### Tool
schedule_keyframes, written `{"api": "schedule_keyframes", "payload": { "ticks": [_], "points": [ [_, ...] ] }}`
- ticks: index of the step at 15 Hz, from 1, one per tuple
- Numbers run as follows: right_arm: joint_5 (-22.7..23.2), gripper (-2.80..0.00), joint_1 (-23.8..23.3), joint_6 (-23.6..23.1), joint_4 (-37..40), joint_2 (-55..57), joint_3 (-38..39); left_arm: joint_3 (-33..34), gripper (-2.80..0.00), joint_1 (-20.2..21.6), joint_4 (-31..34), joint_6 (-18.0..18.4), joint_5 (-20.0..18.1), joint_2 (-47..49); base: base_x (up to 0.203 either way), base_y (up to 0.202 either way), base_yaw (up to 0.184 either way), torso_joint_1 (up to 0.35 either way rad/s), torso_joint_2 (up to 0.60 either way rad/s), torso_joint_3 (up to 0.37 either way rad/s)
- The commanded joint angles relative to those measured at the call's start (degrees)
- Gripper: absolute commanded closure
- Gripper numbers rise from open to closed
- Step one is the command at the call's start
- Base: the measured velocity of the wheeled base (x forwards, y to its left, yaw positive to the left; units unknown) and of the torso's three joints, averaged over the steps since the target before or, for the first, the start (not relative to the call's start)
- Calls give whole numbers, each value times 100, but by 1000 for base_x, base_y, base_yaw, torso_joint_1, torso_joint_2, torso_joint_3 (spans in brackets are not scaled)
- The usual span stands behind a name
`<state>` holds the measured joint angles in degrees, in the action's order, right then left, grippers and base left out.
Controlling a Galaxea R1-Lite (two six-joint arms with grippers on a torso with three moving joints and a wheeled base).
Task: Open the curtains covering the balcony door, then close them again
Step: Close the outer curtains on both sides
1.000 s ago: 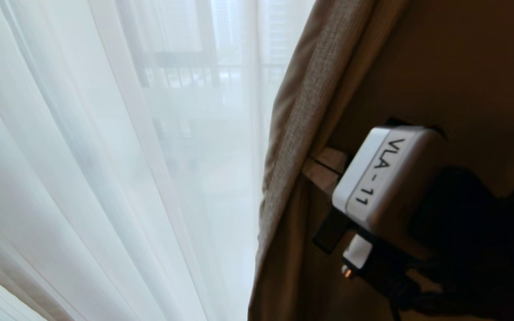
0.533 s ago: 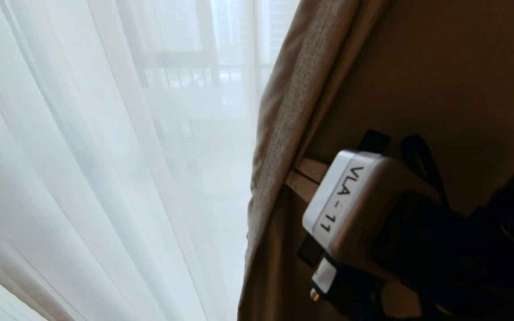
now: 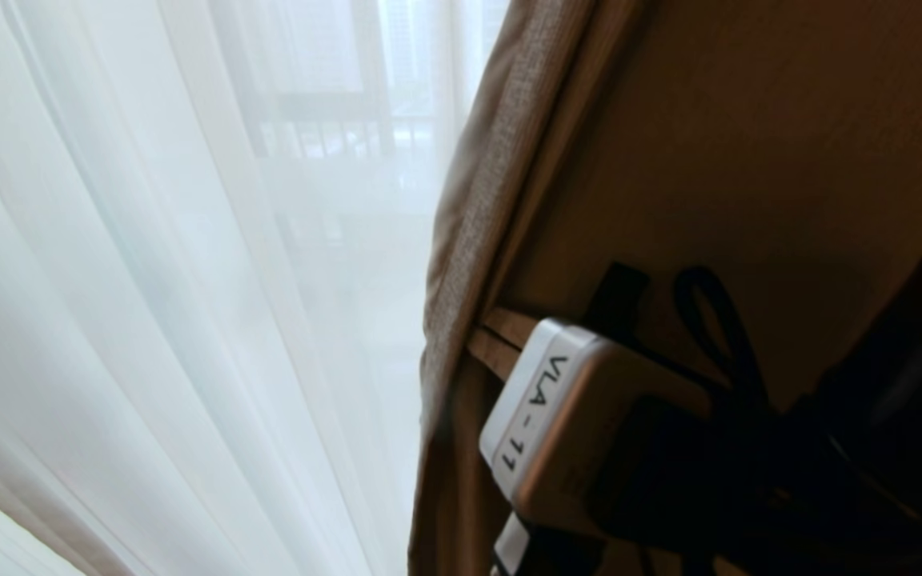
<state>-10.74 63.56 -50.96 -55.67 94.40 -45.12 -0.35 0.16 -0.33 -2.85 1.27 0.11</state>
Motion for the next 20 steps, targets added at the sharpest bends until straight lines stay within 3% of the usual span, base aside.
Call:
{"api": "schedule_keyframes", "payload": {
  "ticks": [1,5,8,11,15,20],
  "points": [
    [-7,0,7,-28,-58,58,-6,-1,0,2,-2,-5,5,-2,0,0,0,0,0,0],
    [-62,0,-2,11,-32,2,3,-1,0,2,-2,-5,5,-2,0,0,0,0,0,0],
    [-443,0,-36,134,-30,-199,19,-1,0,2,-2,-5,5,-2,0,0,0,0,0,0],
    [-480,0,-317,233,38,-564,165,-1,0,2,-2,-5,5,-2,0,0,0,0,0,0],
    [-472,0,-996,251,182,-1137,340,-1,0,2,-2,-5,5,-2,0,0,0,0,0,0],
    [-450,0,-2601,553,947,-2048,424,-1,0,2,-2,-5,5,-2,0,0,0,0,0,0]
  ]
}}
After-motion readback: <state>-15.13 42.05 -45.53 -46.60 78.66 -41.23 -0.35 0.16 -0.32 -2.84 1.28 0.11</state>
